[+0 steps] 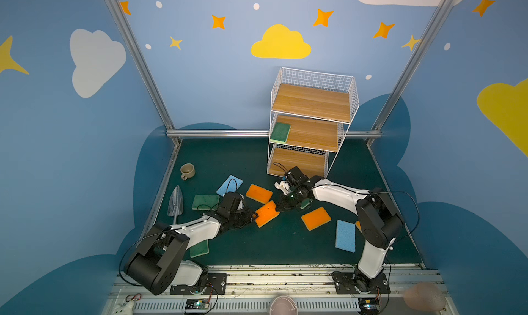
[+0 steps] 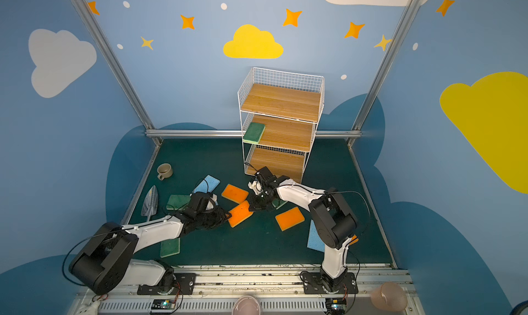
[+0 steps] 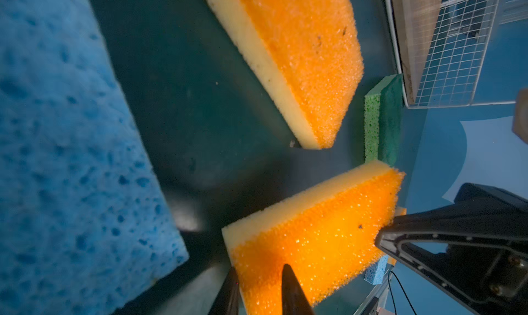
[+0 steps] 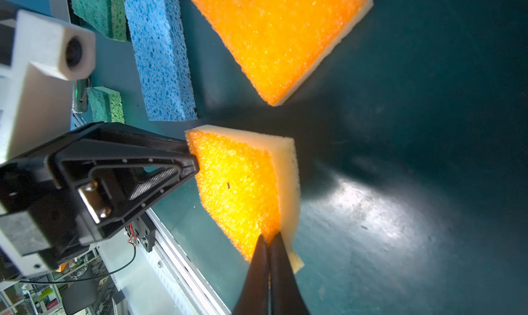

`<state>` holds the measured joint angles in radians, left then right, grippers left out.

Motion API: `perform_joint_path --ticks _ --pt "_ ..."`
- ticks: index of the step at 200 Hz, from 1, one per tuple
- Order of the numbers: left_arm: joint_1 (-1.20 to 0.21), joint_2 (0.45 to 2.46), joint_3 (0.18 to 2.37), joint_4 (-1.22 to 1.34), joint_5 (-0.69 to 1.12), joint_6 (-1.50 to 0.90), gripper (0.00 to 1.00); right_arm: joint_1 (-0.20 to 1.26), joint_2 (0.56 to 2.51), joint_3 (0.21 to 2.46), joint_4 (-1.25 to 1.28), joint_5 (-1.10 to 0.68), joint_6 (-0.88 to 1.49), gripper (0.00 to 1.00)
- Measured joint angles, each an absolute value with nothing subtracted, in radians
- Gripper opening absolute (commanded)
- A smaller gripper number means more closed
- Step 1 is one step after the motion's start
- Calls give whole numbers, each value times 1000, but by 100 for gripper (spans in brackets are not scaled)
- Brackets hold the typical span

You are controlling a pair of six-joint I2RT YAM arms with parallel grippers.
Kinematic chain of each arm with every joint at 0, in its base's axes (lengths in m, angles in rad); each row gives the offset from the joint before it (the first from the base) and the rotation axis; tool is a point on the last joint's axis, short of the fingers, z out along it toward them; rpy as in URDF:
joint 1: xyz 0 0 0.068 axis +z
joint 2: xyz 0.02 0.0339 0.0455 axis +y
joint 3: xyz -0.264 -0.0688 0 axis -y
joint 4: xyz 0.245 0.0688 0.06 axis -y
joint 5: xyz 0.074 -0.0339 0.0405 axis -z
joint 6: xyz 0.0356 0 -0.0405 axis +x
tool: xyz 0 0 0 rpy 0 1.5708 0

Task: Arrange cleaning sponges on a shelf
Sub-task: Place the cleaning sponge on the shelf.

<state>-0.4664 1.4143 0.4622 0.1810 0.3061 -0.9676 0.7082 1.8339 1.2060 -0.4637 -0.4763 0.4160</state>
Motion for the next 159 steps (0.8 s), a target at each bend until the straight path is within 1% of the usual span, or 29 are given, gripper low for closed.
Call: perform_joint_path --ticks 16,22,30,38,61,69,81,99,124,159 --pt "-464 1425 462 195 309 -978 9 704 1834 1201 -461 -477 419 3" --pt "-464 1425 462 199 311 -982 3 701 1833 1199 -461 -476 419 3" --pt "-463 1425 462 204 313 -986 3 698 1833 1198 -460 -476 421 4" --pt "-463 1425 462 209 314 -993 3 695 1832 1196 -459 -476 423 8" --pt "-463 1419 462 212 317 -1002 3 691 1832 1195 -458 -482 430 41" --pt "-463 1413 462 215 319 -1007 3 689 1831 1194 -455 -485 425 49" --pt "-463 1399 462 220 320 -1019 3 688 1823 1193 -453 -487 431 56" --pt "-465 1376 462 222 318 -1037 3 682 1790 1184 -453 -488 426 61" --pt "-465 1333 462 224 294 -1074 3 671 1701 1161 -457 -480 426 62" --pt "-468 1325 505 229 223 -1134 3 647 1491 1090 -478 -453 430 63"
